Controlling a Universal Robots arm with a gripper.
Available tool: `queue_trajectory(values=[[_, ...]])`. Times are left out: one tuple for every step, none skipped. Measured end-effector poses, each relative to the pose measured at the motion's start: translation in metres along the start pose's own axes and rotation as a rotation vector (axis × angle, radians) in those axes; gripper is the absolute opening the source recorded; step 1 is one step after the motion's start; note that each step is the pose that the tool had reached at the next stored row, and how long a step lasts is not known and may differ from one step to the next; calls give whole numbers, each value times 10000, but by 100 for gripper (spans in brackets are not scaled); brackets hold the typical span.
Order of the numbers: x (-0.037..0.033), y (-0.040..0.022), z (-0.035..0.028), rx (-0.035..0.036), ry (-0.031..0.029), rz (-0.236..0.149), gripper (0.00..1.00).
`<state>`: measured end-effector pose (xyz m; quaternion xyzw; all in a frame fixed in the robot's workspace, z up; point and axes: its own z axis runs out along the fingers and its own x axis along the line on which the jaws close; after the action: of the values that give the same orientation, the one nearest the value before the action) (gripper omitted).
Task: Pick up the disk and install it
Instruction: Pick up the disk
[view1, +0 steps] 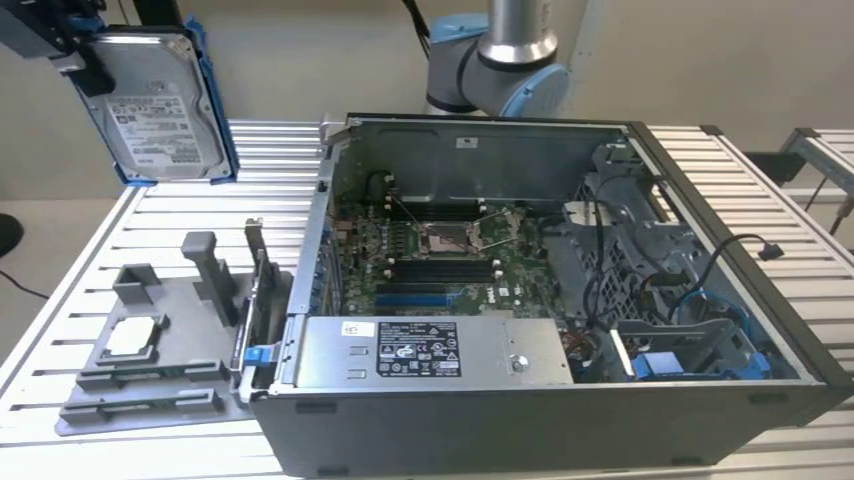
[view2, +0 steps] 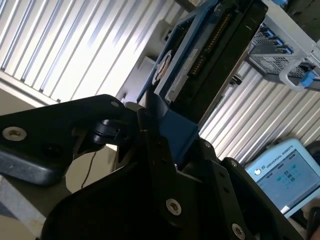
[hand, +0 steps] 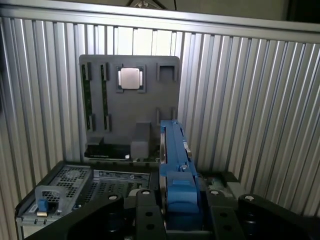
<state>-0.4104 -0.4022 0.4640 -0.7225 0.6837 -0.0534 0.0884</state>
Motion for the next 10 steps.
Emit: queue_trajectory(values=[[2, -32, 2, 0, -1, 0, 0], [4, -65, 5, -1, -1, 0, 0], [5, -98, 7, -6, 0, 0, 0], [7, -130, 10, -9, -1, 0, 0], [9, -162, 14, -14, -1, 0, 0], [11, -196, 18, -19, -2, 1, 0], [12, -225, 22, -24, -1, 1, 0], [14, -256, 28, -28, -2, 2, 0], [16, -293, 35, -34, -1, 2, 0], [19, -329, 42, -39, -2, 2, 0]])
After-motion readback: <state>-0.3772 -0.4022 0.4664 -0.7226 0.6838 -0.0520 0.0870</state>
